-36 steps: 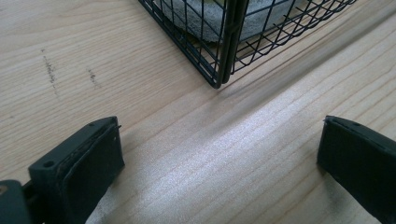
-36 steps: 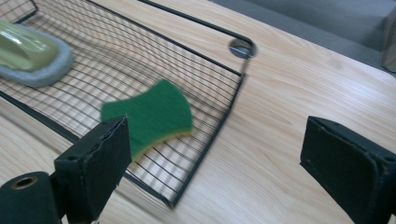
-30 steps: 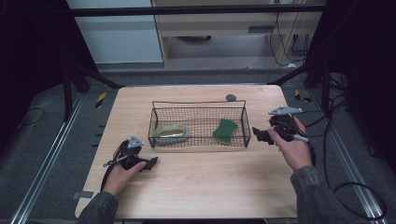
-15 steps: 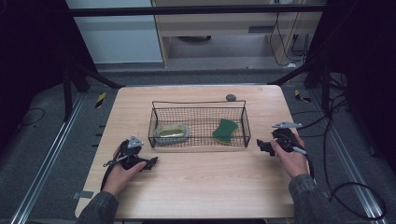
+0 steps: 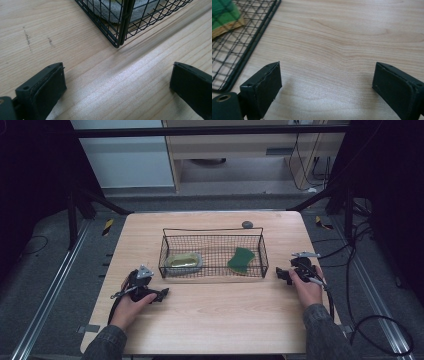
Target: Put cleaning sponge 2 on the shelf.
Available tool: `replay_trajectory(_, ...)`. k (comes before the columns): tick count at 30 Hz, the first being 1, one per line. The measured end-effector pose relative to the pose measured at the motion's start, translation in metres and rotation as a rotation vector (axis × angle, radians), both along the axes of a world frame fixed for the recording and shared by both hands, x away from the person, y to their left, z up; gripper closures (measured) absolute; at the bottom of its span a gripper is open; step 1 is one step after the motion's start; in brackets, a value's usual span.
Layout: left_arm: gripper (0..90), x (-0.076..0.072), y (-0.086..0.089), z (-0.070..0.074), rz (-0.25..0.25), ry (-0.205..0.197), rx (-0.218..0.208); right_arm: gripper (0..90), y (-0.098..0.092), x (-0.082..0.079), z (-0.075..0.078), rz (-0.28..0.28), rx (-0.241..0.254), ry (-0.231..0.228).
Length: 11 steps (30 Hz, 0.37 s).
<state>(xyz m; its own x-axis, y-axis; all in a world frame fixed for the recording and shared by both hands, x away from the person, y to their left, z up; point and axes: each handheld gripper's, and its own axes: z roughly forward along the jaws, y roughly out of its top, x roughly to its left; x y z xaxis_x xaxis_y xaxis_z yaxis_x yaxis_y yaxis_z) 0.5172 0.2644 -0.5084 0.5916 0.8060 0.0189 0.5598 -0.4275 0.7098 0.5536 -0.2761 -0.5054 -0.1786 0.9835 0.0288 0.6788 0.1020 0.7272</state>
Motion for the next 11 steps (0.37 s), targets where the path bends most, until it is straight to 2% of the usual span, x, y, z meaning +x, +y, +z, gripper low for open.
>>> replay_trajectory(1, 0.0, 0.0003, 0.0001, 0.0, 0.0, -0.003, 0.001, 7.7, 0.0003, 0.001, -0.0025, -0.011, 0.013, 0.002)
replay_trajectory(4, 0.0, 0.0007, 0.0, 0.0, 0.002, -0.001, -0.001, 5.6, 0.0047, 0.0024, -0.0059, -0.016, -0.028, -0.015)
replay_trajectory(8, 0.0, 0.0008, 0.0, 0.0, 0.002, -0.001, -0.001, 2.5, 0.0072, 0.0022, -0.0061, -0.057, -0.02, -0.002)
replay_trajectory(11, 0.0, 0.0008, 0.0001, 0.0, 0.002, -0.001, 0.0, 1.4, 0.0071, 0.0027, -0.0062, -0.062, -0.019, 0.003)
